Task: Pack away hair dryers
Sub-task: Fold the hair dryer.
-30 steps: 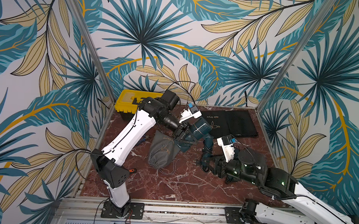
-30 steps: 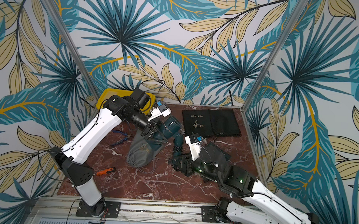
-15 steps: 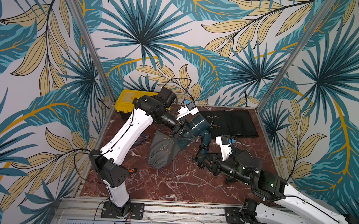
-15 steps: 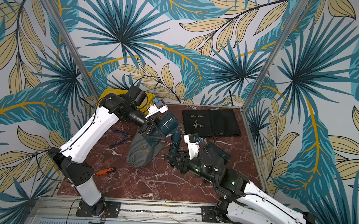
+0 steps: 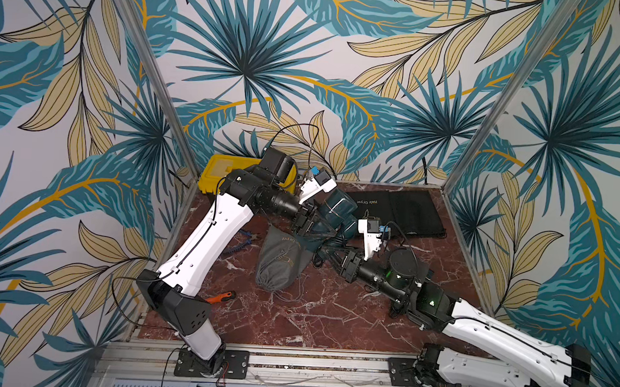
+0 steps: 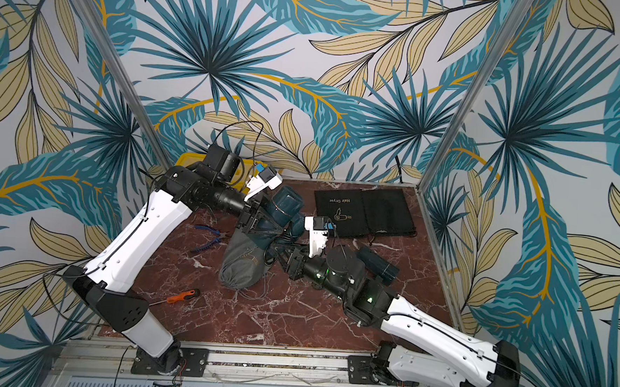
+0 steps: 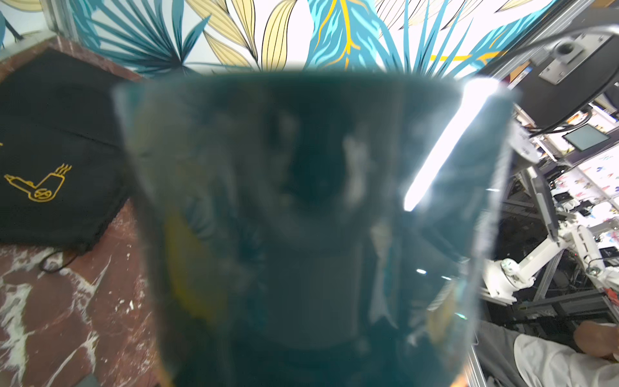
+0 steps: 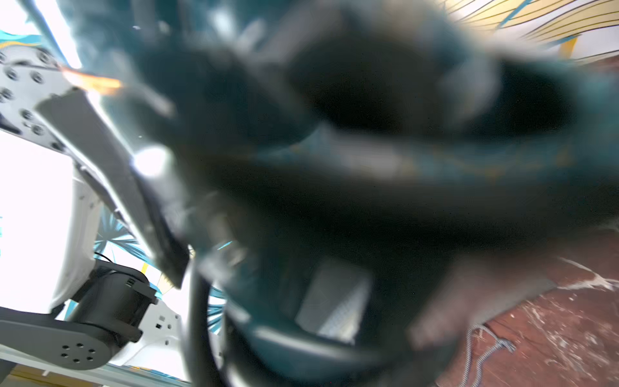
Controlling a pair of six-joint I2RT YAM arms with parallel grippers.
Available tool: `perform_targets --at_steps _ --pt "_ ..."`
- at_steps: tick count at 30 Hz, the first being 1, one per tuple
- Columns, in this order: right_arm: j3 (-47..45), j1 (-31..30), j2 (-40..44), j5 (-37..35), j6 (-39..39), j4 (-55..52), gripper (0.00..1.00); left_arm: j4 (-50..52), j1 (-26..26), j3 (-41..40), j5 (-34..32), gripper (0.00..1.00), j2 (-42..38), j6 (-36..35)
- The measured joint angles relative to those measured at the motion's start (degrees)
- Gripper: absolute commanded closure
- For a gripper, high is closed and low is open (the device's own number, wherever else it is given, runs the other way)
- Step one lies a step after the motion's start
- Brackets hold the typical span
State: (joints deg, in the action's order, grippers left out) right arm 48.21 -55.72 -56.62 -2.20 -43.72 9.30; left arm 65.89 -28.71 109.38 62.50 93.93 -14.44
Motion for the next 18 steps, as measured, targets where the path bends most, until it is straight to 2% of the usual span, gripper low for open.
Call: perform_targets --at_steps 6,7,9,11,18 --pt "-0.7 0.5 -1.1 -0.6 -2.0 2.9 1.0 -4.3 0.3 -1.7 0.8 1.0 -0.1 3.2" --pt "-0.7 0.5 -1.2 -0.8 -2.1 3.0 0.96 -4.6 0.3 -1.7 0.8 1.0 -0.1 3.4" --pt "-0.6 0.5 -1.1 -1.3 -1.9 2.8 0.78 -5.1 0.3 -1.7 0.7 1.0 -0.1 3.5" --pt "0.0 0.5 -1.0 -1.9 -1.6 1.2 0.65 -5.3 0.3 -1.7 0.8 1.0 -0.1 3.6" --pt "0.9 -0.8 2.1 -4.2 1.9 -2.8 0.46 -4.6 1.6 0.2 3.2 1.0 1.8 7.3"
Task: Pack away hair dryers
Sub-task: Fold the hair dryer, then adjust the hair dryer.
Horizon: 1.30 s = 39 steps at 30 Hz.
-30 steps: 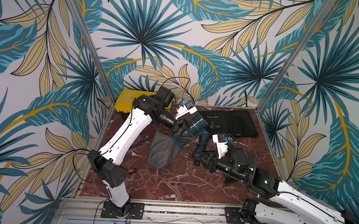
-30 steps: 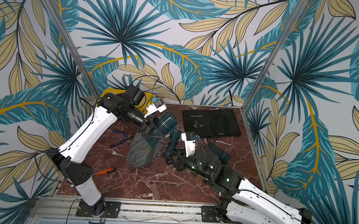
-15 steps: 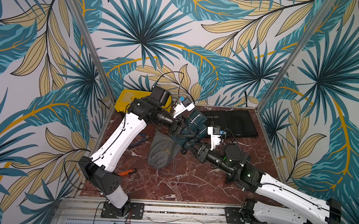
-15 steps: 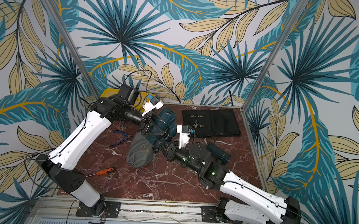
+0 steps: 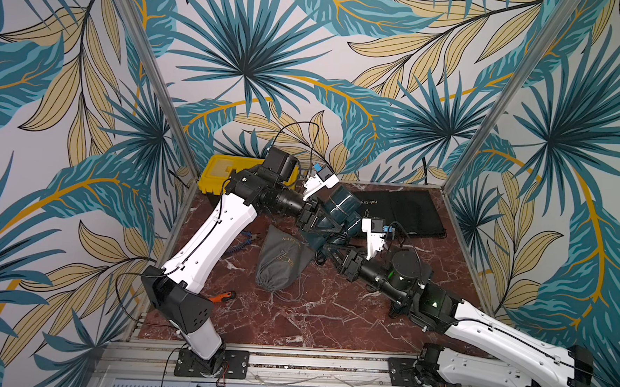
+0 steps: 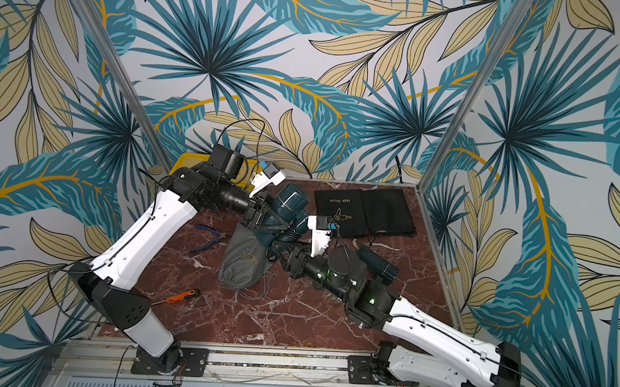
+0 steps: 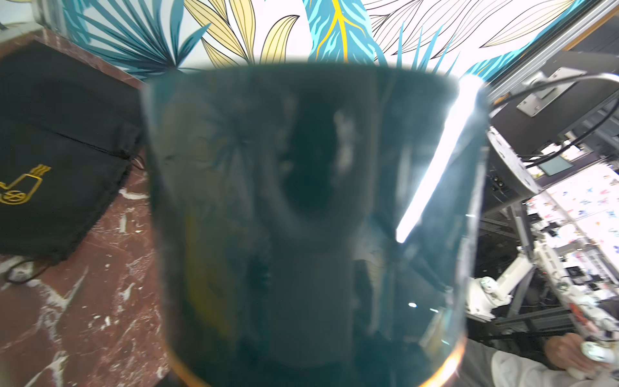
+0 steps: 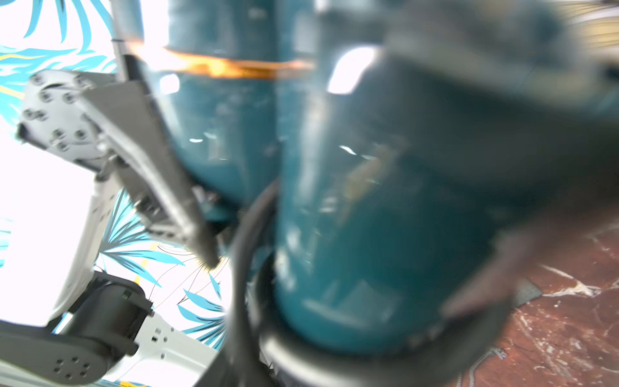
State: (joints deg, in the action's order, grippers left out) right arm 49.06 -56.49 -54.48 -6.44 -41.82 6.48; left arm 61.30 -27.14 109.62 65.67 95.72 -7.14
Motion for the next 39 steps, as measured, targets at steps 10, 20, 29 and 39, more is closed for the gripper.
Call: perform_targets --at_steps 10,20,29,39 --pt "-3.6 -0.2 3.7 -1.3 0.3 6.6 0.4 1.1 4.2 0.3 -0.7 1.0 0.5 2.5" --pt "-4.2 -0.3 -1.3 -1.7 -0.2 11.5 0.42 1.0 4.0 0.7 2.2 1.0 0.7 4.5" --pt "-4.3 -0.2 -4.9 -1.7 -0.9 17.4 0.5 -1.1 4.0 0.7 5.6 1.0 0.6 7.1" --pt "-4.3 -0.2 -7.2 -0.9 -3.1 22.1 0.72 -5.0 4.1 -0.2 8.2 1.0 0.1 8.7"
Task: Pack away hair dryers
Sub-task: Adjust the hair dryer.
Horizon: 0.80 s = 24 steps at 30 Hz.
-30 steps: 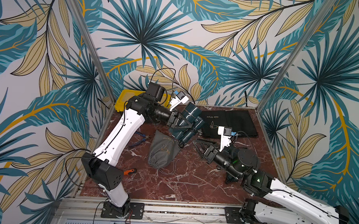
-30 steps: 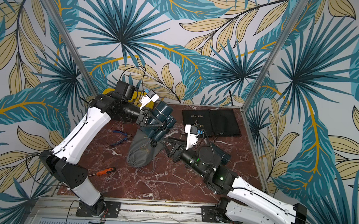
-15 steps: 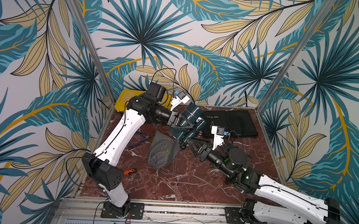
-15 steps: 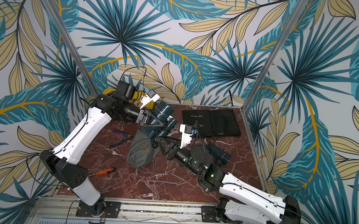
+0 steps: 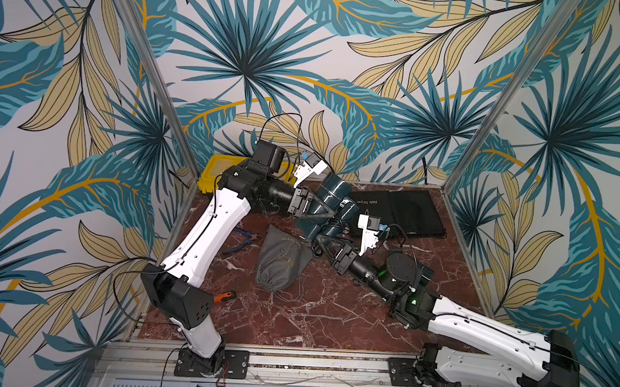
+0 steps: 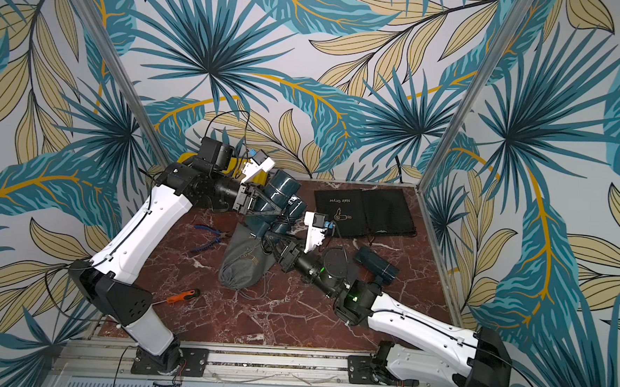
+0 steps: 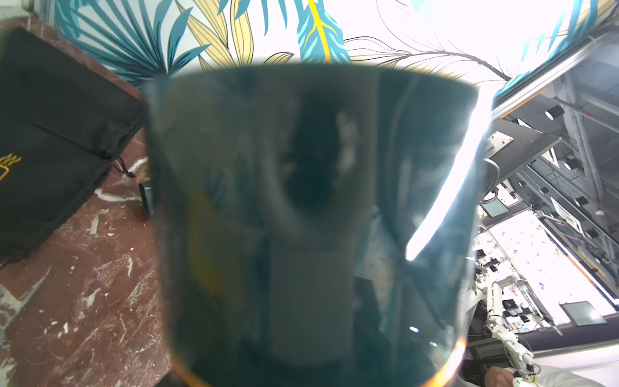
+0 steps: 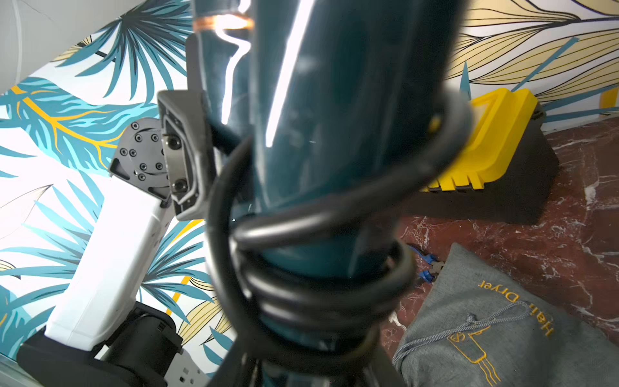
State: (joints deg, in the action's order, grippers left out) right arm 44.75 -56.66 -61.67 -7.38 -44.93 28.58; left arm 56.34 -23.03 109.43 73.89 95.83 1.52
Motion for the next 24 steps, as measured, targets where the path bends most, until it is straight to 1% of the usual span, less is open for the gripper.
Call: perform_targets --at_steps 3,5,7,9,11,13,16,17,18,19,24 --pt "-0.1 -0.1 0.0 0.0 -0.1 0.3 0.8 -0.9 0.0 -0.9 0.1 1.0 -0.6 0.2" --pt "-0.4 -0.1 0.0 -0.1 -0.1 0.3 0.84 -1.5 0.0 -1.7 0.1 0.84 -0.7 0.3" --pt "-0.7 -0.1 0.0 -0.2 -0.1 0.1 0.89 -2.0 0.0 -2.6 0.4 0.57 -0.7 0.2" --pt "-0.9 -0.1 0.2 -0.5 -0.2 -0.3 0.91 -2.5 0.0 -3.3 0.5 0.44 -0.7 0.2" --pt "-1.2 -0.1 0.7 -0.9 -0.1 -1.0 0.96 -2.7 -0.2 -3.8 0.5 0.3 -0.7 0.0" --pt "-1.6 -0.1 1.6 -1.4 0.1 -1.7 1.0 -2.8 -0.4 -4.0 0.0 0.24 -0.7 0.1" --pt "-1.9 -0.2 3.3 -3.7 0.4 -3.9 1.0 -2.6 -0.5 -4.0 -1.4 0.13 -0.7 0.2" --pt "-1.9 -0.2 4.0 -4.7 0.5 -4.7 1.0 -2.5 -0.6 -4.0 -1.8 0.06 -0.7 0.2" --pt "-1.9 -0.1 4.5 -5.4 0.6 -5.4 1.0 -2.5 -0.6 -3.9 -2.3 0.05 -0.7 0.2" --pt "-1.9 -0.1 5.1 -6.2 0.7 -6.1 1.0 -2.5 -0.5 -3.9 -2.9 0.01 -0.7 0.2" --pt "-1.9 -0.1 7.3 -10.2 0.9 -10.1 1.0 -2.2 0.2 -2.5 -5.5 0.01 -0.6 0.4"
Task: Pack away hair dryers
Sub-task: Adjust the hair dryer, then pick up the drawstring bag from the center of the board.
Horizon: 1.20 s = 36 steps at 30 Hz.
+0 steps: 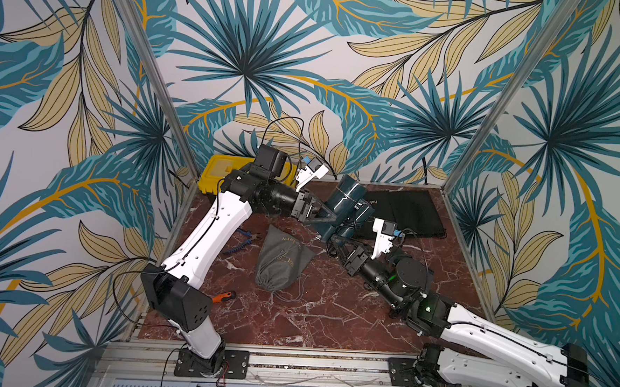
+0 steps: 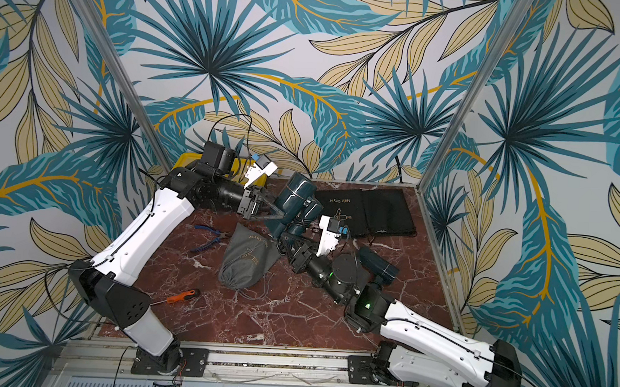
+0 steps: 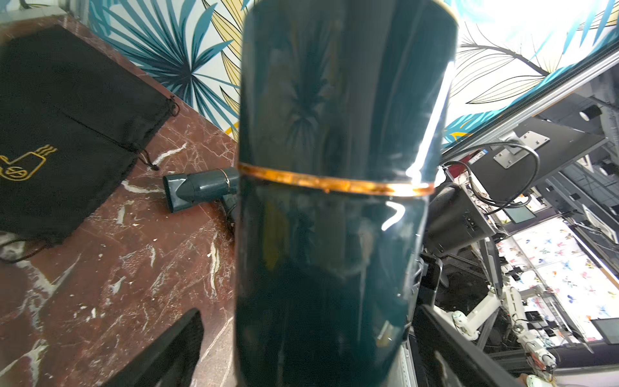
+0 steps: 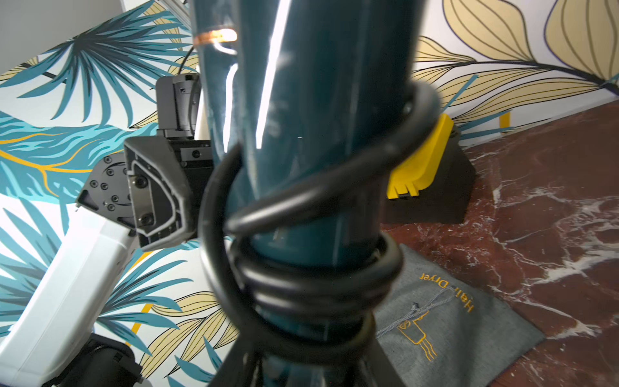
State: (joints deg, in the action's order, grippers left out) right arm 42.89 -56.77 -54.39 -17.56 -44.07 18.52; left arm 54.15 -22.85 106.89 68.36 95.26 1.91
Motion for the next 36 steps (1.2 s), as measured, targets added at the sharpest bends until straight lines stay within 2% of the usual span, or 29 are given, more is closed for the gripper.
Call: perform_targets --at_steps 4,9,13,17,22,27,31,36 --pt "0.0 0.0 3.5 -6.1 -0.2 -8.5 1.0 0.2 2.7 4.8 -4.8 0.0 0.2 -0.2" --pt "2.6 0.0 9.2 -15.6 -0.6 -23.5 1.0 -0.8 3.4 6.5 -18.7 0.01 0.5 -2.9" --pt "5.9 0.1 13.3 -23.5 -1.2 -34.5 1.0 -1.6 -0.9 6.5 -30.7 0.1 5.6 -8.5" --pt "9.2 0.2 16.0 -29.3 -1.6 -42.6 1.0 -2.3 -7.6 8.3 -40.3 0.11 17.3 -14.4" --pt "10.8 0.2 18.9 -33.3 -1.4 -48.5 1.0 -2.1 -13.6 15.3 -47.4 0.11 33.6 -20.3" --pt "12.5 0.2 19.3 -35.2 -1.1 -52.2 1.0 -2.1 -17.5 25.2 -51.6 0.11 44.7 -26.3" --pt "12.6 0.2 19.3 -35.4 -0.8 -53.7 1.0 -2.9 -19.2 30.4 -53.5 0.12 48.9 -29.4" --pt "12.6 0.2 19.7 -35.3 -0.5 -54.8 1.0 -5.6 -20.1 31.3 -56.3 0.18 50.4 -33.2"
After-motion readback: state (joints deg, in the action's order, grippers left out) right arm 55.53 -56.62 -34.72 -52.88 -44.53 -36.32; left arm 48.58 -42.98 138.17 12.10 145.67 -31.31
